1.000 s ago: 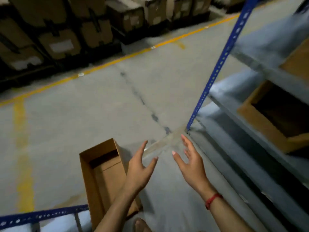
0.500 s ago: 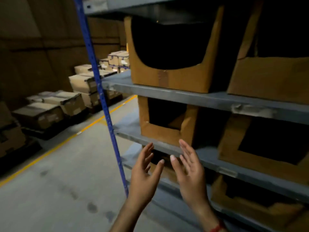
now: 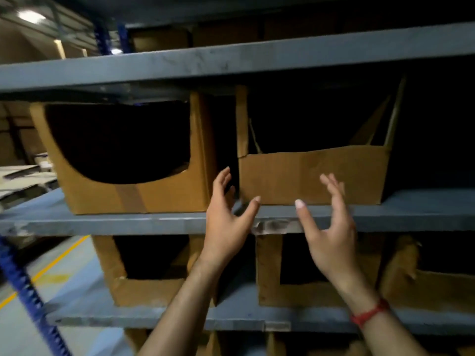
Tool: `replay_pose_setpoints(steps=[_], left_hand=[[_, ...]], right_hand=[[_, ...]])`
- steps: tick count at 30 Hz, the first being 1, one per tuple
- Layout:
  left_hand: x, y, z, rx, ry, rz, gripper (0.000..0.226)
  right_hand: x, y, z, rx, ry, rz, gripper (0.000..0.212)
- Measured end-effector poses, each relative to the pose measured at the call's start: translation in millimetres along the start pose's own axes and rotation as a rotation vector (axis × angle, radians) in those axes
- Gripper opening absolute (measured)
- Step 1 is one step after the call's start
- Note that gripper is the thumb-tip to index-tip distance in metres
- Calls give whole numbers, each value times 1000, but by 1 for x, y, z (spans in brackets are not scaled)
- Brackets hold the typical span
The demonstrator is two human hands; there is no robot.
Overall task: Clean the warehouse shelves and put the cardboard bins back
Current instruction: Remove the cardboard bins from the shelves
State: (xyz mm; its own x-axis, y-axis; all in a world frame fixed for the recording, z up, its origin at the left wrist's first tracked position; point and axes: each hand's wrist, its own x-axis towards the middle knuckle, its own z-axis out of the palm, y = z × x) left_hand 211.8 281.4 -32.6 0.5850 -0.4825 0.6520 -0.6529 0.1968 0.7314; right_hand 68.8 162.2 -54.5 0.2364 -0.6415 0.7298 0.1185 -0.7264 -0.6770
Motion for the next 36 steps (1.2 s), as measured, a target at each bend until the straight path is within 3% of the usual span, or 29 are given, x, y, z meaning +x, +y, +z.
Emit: replay_pose_setpoints(steps=[4, 8, 14, 22, 26, 31, 34, 36], left_hand=[[55, -5, 28, -109, 43, -67, 85], [86, -17, 58, -251, -85, -205, 81], [98, -36, 72, -328, -225, -264, 82], [100, -35, 73, -280, -250, -259, 85], [100, -21, 77, -250, -211, -328, 96], [91, 5, 82, -216, -139, -442, 95], [78, 19, 84, -195, -82, -526, 88], [70, 32, 88, -174, -68, -554, 71]], right_hand=[[56, 28, -23, -115, 204, -12, 85], [105, 34, -48, -164, 259, 136, 103], [144, 65, -73, -10, 249, 458, 119], [145, 86, -62, 111, 361, 531, 124], [153, 86, -67, 118, 335, 525, 127], [162, 83, -79, 143, 185, 553, 123], [160, 81, -87, 190, 132, 567, 123], [157, 80, -94, 228, 102, 550, 124]])
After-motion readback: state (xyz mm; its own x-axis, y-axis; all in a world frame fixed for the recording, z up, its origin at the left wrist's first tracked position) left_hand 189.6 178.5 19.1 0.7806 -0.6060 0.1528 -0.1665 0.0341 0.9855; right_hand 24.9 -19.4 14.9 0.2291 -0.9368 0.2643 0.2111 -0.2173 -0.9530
